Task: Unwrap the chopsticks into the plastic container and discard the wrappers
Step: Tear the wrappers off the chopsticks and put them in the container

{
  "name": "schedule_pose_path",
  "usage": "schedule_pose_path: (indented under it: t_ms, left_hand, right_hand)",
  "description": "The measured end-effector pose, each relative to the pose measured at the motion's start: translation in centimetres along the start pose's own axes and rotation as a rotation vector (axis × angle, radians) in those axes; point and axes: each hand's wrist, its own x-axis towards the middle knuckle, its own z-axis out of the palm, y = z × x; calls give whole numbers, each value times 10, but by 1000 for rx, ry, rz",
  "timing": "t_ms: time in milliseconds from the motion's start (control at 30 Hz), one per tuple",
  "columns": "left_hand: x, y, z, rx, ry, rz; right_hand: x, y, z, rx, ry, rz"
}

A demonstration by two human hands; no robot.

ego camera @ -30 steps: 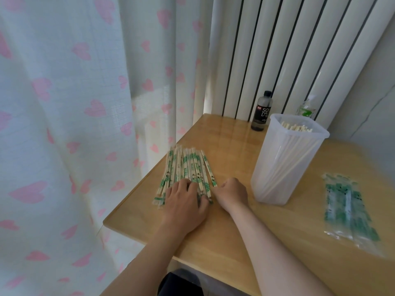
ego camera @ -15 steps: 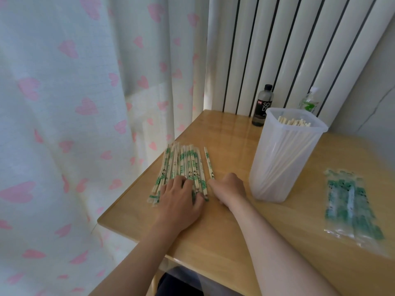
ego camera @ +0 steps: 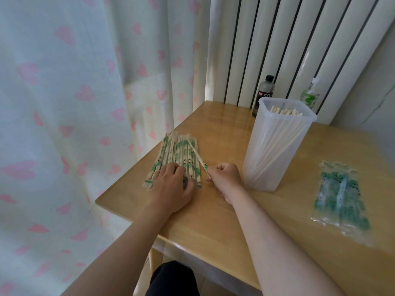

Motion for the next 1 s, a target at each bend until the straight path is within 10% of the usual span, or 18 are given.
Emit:
schedule_pose_path:
  t_ms: [467,733,1000]
  left_hand:
    - [-2,4,-14,-115,19,9]
    - [18,44,-27,-107,255,527]
    - [27,99,-44,-557,-20,532]
  right_hand:
    - [-50,-1,-35,382,-182,36]
    - [-81,-9,-97,609,-376,18]
    - [-99,-14,-141,940,-261,-164]
